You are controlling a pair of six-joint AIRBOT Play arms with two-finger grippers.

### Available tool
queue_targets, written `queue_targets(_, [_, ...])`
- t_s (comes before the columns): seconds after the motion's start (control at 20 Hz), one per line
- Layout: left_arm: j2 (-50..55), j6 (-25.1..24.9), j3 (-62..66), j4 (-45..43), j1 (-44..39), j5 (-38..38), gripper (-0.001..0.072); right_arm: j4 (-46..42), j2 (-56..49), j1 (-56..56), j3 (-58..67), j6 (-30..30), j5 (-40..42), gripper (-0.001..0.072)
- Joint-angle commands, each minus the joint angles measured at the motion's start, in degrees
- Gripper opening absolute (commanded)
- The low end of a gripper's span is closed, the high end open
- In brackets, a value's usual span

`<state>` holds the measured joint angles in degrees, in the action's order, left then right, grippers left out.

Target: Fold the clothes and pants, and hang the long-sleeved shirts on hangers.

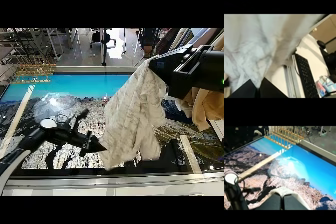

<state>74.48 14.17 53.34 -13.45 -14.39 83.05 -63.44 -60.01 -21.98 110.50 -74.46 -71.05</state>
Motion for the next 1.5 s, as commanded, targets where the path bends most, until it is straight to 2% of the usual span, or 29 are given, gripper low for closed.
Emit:
queue_targets(0.0, [-4.9, 0.0, 0.1, 5.1, 7.9, 8.9, 0.0011, 0.1, 0.0, 0.0, 0.0, 0.0, -0.7, 0.001])
queue_targets(0.1, [-8.6, 0.0, 0.1, 7.8, 11.5, 12.8, 0.001, 0.2, 0.0, 0.0, 0.0, -0.1, -0.7, 0.001])
queue_targets(0.2, [-12.8, 0.6, 0.3, 9.2, 14.8, 12.3, 0.001, 0.2, 0.3, 0.0, 0.0, -0.1, -0.8, 0.001])
queue_targets(0.35, [-19.2, 9.5, 6.4, 11.0, 23.3, 10.4, 0.0011, -2.8, 2.8, 0.0, 0.3, 0.0, -3.1, 0.001])
queue_targets(0.5, [-24.2, 19.6, 20.1, 11.6, 32.3, 10.2, 0.0012, -5.8, 8.3, 0.0, 0.3, 0.0, -9.2, 0.001])
queue_targets(0.65, [-26.5, 26.2, 32.8, 17.4, 35.4, 10.8, 0.0012, -0.4, 13.1, 0.0, 0.3, 0.0, -10.0, 0.001])
queue_targets(0.75, [-26.7, 29.4, 38.2, 19.0, 35.4, 10.2, 0.0012, -0.7, 14.1, 0.0, 0.3, 0.0, -10.1, 0.001])
queue_targets(0.85, [-26.3, 31.1, 39.0, 13.7, 35.5, 5.7, 0.0012, -8.0, 12.8, 0.0, -1.2, 0.0, -10.1, 0.0009])
queue_targets(0.95, [-23.5, 35.1, 38.5, 1.3, 34.5, 1.4, 0.0012, -15.5, 9.3, 0.0, -6.1, 0.0, -9.7, 0.0009])
queue_targets(1.05, [-17.7, 36.5, 34.7, -6.1, 30.8, -1.2, 0.0013, -19.1, 3.1, 0.3, -14.5, 1.3, -5.8, 0.001])
queue_targets(1.15, [-9.4, 36.5, 28.9, -11.6, 25.0, -4.7, 0.0015, -19.1, -4.4, 2.6, -22.1, 1.9, 2.5, 0.001])
queue_targets(1.2, [-4.5, 36.5, 26.9, -15.5, 22.7, -8.1, 0.0015, -18.8, -9.1, 4.2, -25.4, 1.6, 9.2, 0.0009])
queue_targets(1.25, [1.6, 38.3, 26.2, -19.8, 21.0, -13.7, 0.0015, -18.3, -14.3, 6.0, -27.3, -0.2, 16.8, 0.001])
queue_targets(1.3, [7.0, 42.3, 26.4, -21.2, 20.6, -19.8, 0.0014, -16.5, -19.3, 7.7, -27.3, -2.0, 23.2, 0.0012])
queue_targets(1.35, [12.2, 44.2, 27.4, -20.5, 20.9, -25.3, 0.0053, -13.1, -24.3, 9.7, -26.1, -4.4, 28.9, 0.0087])
queue_targets(1.4, [15.9, 44.2, 29.0, -19.9, 21.4, -27.7, 0.03, -9.0, -28.3, 11.5, -23.8, -6.1, 30.7, 0.0368])
queue_targets(1.45, [18.7, 44.2, 31.4, -20.0, 22.4, -27.6, 0.0474, -4.9, -31.6, 13.3, -20.7, -6.0, 29.0, 0.0619])
